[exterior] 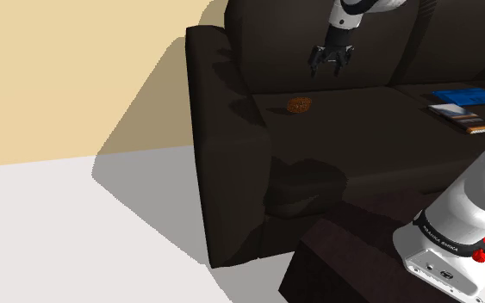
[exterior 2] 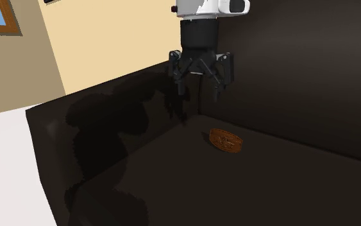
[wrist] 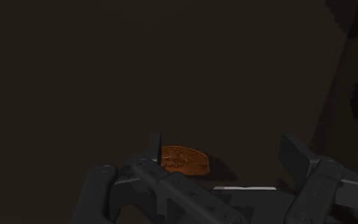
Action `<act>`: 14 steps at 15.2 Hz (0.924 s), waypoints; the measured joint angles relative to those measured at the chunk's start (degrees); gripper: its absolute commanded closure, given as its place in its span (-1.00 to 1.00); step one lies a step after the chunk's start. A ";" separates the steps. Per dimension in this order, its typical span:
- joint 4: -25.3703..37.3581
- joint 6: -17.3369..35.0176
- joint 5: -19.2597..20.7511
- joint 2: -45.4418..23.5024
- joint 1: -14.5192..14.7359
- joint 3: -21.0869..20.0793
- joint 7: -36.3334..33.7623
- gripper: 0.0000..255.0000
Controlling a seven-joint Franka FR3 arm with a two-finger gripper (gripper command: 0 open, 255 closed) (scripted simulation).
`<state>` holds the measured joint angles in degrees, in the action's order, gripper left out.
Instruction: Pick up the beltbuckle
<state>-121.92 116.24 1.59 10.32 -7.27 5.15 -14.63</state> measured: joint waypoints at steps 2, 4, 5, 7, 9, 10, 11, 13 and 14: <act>2.00 1.64 -0.70 -3.97 -0.75 0.91 -0.50 -1.00; 5.13 2.79 -1.62 -8.57 -1.34 1.59 -1.27 -1.00; 6.52 3.26 -2.13 -10.62 -1.60 1.87 -1.73 -1.00; 8.60 4.72 -3.20 -14.56 -2.37 2.60 -2.19 -1.00; 11.69 5.49 -4.33 -18.80 -2.84 2.95 -3.28 -1.00; 13.16 5.61 -4.94 -20.62 -3.45 3.36 -3.18 -1.00; 14.28 6.04 -5.53 -22.38 -3.81 3.59 -3.56 -1.00; 17.22 6.58 -6.83 -26.31 -4.69 4.01 -4.15 -1.00; 19.58 6.62 -7.62 -28.90 -5.37 4.25 -4.16 -1.00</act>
<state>-102.34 122.86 -6.02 -18.58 -12.64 9.40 -18.80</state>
